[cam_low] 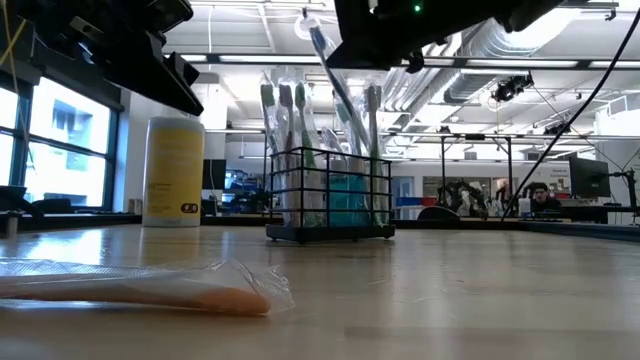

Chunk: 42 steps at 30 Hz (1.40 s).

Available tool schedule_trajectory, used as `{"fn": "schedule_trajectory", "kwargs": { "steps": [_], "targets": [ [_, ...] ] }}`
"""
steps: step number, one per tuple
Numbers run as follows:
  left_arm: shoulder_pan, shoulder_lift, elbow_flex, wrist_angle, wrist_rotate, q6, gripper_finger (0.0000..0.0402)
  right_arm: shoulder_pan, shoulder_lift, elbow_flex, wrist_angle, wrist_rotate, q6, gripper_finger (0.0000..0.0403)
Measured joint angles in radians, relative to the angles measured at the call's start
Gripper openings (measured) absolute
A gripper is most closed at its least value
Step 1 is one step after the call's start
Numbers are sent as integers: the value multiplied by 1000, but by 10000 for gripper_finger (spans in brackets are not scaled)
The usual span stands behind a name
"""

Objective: Pick & Place toothbrushing station
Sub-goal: Put the blue toothbrush into the wire organizer

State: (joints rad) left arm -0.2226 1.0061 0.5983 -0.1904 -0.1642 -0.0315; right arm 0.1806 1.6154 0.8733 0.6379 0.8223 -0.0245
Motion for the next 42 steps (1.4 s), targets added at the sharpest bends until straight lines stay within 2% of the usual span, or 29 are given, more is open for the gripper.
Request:
{"fn": "schedule_trajectory", "kwargs": {
  "steps": [7,23,35,42],
  "targets": [
    [0,0,0,0,0,0,58,-4,-32,-58,91,-39,44,3],
    [0,0,0,-1,0,0,58,2,-45,-91,57,-98,228,3],
    [0,0,0,-16,0,-4,58,13,-59,-89,50,-77,235,3],
    [0,0,0,-17,0,-3,58,41,-116,-89,25,-67,206,3]
  ]
}}
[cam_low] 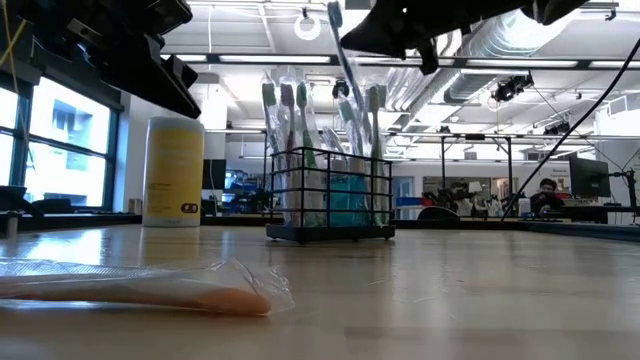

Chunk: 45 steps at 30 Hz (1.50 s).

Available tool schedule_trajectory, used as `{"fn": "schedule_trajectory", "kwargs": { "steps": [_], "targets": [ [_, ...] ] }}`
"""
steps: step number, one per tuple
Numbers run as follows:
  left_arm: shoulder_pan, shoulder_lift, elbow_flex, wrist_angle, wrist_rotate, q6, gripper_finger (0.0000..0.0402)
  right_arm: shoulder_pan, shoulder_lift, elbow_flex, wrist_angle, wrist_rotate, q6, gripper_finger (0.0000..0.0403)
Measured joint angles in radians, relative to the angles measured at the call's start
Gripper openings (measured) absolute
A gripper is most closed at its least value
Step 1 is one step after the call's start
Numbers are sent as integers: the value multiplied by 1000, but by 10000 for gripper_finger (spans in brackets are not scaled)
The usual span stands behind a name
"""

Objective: Pick & Place toothbrushing station
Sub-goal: Put the blue toothbrush into the wire organizer

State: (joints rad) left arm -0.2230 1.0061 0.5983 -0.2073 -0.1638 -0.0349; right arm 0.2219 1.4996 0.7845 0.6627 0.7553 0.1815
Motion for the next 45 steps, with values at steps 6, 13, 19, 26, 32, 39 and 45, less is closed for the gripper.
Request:
{"fn": "schedule_trajectory", "kwargs": {
  "steps": [6,13,19,26,32,39,45],
  "targets": [
    [0,0,0,1,0,0,58,3,-3,-43,34,3,30,3],
    [0,0,0,2,0,0,58,-20,-5,-215,339,-32,82,3],
    [0,0,0,6,0,1,58,-47,-5,-327,475,-30,134,3],
    [0,0,0,32,0,4,58,-118,-5,-343,425,-153,218,3],
    [0,0,0,32,0,3,58,-140,-4,-343,324,-159,279,3],
    [0,0,0,32,-1,4,58,-152,-4,-343,241,-160,315,3],
    [0,0,0,32,-1,3,58,-190,-4,-343,132,-248,401,3]
  ]
}}
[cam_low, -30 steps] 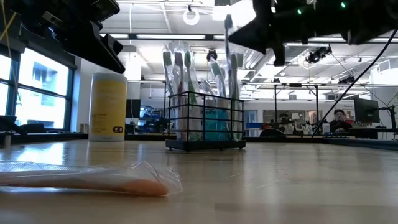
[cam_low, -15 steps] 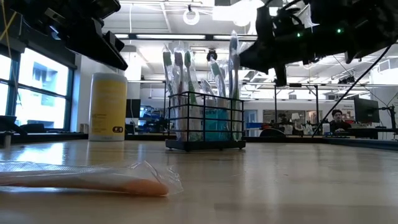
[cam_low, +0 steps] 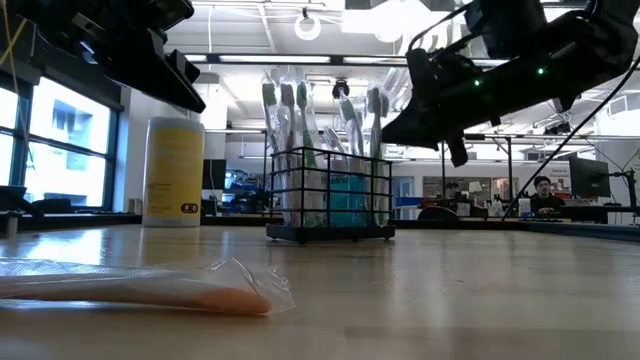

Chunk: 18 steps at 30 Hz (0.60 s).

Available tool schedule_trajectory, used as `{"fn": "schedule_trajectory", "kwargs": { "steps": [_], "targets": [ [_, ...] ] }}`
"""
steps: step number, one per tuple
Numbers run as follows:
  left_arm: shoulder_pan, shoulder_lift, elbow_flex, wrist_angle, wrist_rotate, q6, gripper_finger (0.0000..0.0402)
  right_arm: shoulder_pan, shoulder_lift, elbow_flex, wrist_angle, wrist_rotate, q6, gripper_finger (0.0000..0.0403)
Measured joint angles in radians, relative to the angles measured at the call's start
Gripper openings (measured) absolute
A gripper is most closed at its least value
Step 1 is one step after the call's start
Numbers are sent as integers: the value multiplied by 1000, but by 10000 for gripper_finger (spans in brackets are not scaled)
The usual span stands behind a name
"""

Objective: Pick & Place toothbrushing station
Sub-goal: Put the blue toothbrush into the wire organizer

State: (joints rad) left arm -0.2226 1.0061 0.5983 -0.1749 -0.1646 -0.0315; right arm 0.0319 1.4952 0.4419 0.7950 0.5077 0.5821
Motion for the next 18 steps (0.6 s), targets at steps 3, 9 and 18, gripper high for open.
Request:
{"fn": "schedule_trajectory", "kwargs": {
  "steps": [3,9,18],
  "targets": [
    [0,0,0,0,0,0,58,-8,0,0,-28,-26,1,3],
    [0,0,0,0,0,-2,58,-31,-1,1,-58,-149,-3,3],
    [0,0,0,74,-10,80,58,-36,-1,1,-62,-207,-60,30]
  ]
}}
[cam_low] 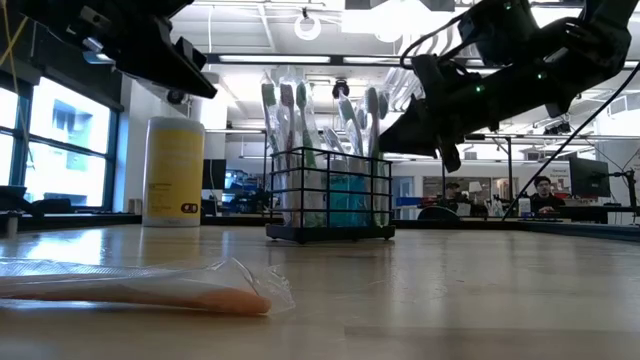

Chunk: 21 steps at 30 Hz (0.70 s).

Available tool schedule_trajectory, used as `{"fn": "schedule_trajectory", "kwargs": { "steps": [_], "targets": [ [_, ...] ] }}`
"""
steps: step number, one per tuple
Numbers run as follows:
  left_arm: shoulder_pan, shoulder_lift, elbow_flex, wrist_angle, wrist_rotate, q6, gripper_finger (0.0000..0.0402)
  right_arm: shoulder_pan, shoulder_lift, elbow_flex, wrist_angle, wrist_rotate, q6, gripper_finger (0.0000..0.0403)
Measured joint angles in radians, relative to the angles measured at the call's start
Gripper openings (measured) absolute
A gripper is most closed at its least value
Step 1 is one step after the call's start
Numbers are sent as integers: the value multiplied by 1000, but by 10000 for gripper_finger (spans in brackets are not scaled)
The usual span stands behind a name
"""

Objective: Pick & Place toothbrushing station
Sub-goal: Put the blue toothbrush into the wire organizer

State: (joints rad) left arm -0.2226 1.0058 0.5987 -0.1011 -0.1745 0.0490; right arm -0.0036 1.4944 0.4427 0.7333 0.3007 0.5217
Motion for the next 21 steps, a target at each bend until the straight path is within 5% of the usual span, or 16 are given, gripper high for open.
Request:
{"fn": "schedule_trajectory", "kwargs": {
  "steps": [10,21],
  "targets": [
    [0,0,0,-6,-1,-1,58,0,1,-1,-2,20,-40,150],
    [0,0,0,-4,-3,-1,58,50,-109,-2,-55,1,-167,155]
  ]
}}
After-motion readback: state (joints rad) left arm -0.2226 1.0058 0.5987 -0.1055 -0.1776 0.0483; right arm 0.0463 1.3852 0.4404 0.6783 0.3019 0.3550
